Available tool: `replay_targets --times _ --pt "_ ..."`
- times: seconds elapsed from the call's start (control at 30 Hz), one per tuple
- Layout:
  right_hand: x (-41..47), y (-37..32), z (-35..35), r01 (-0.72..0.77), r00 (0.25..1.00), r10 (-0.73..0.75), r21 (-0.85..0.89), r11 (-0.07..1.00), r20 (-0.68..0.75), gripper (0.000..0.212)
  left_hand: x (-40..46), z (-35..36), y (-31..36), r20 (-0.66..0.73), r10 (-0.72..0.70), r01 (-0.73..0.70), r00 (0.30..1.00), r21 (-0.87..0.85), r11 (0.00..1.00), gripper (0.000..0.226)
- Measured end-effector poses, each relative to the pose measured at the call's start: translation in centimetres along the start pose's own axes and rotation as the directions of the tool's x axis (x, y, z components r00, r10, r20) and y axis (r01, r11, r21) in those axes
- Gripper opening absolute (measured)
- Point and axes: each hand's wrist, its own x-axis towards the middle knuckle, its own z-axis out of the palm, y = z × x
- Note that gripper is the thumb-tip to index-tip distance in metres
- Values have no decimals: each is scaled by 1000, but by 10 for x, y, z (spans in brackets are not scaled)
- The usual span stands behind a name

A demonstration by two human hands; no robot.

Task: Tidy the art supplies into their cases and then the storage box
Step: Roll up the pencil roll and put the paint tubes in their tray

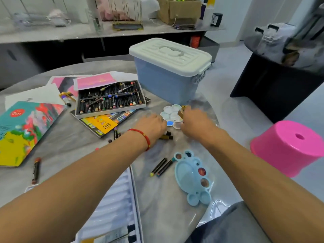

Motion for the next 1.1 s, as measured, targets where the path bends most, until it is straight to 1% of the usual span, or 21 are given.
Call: replay_targets --times 0.07,0.1,0.17,0.23,0.3,0.33,0.4,0.47,0.53,0.57,0.6,0.63,0.67,0.7,0.73,0.77,0.8,0.87,0.93,1.0,1.1 --pt "17 5 1 -125 991 129 132 983 -21 36 -1 0 2 55 3 -2 998 -8 1000 42" --pt "24 5 4 -162 986 168 170 972 -23 38 -3 1 4 88 10 -10 996 -5 1000 43" --pt "36 4 12 -179 982 187 173 969 -34 34 -6 4 7 120 18 -15 993 -21 1000 41" --pt "42 3 18 -180 982 187 134 975 -41 28 -10 5 10 122 17 -9 992 -68 998 37" --pt "46 4 20 -193 979 199 134 972 -33 34 -15 2 10 89 -12 29 996 -195 980 31" --pt "46 4 20 -202 978 208 142 969 -30 38 -19 -2 10 57 -44 60 997 -310 949 26" --pt "46 3 18 -217 974 225 159 963 -36 42 -32 -14 6 -17 -151 119 988 -530 839 15" --pt "45 1 14 -224 970 236 160 961 -55 39 -49 -25 -2 -41 -259 175 965 -634 753 11" --pt "40 -4 7 -188 971 211 185 965 -115 23 -73 -32 -13 -9 -331 234 944 -688 687 16" --pt "36 -8 3 -142 972 175 207 968 -154 14 -87 -35 -20 16 -367 269 930 -710 651 18" --pt "28 -13 -3 -69 978 116 253 965 -175 11 -100 -35 -27 33 -401 297 916 -727 619 20" --pt "17 -21 -7 29 985 24 305 952 -169 16 -117 -33 -33 47 -437 324 898 -742 587 20" --pt "1 -30 -9 156 983 -111 352 923 -144 18 -136 -28 -39 46 -474 342 879 -754 560 21" --pt "-16 -39 -13 282 959 -263 370 885 -102 15 -152 -24 -42 34 -502 346 864 -765 544 20" --pt "-35 -51 -15 382 916 -400 366 849 -30 13 -170 -17 -45 23 -520 346 854 -772 534 19" --pt "-53 -60 -15 455 865 -500 362 813 36 11 -187 -12 -47 5 -527 334 850 -778 532 17" --pt "-68 -68 -13 507 820 -567 361 783 79 11 -203 -7 -48 -14 -525 314 851 -788 530 16" --pt "-94 -81 -5 556 761 -634 367 746 135 12 -231 -1 -49 -19 -523 280 852 -829 485 14" --pt "-117 -87 3 550 739 -649 393 737 181 15 -248 3 -45 16 -519 286 854 -849 445 17" --pt "-139 -87 11 587 713 -677 375 717 180 19 -259 6 -35 66 -490 298 869 -860 413 16" --pt "-162 -87 24 630 686 -716 386 674 132 17 -274 12 -21 127 -461 327 878 -863 385 3"
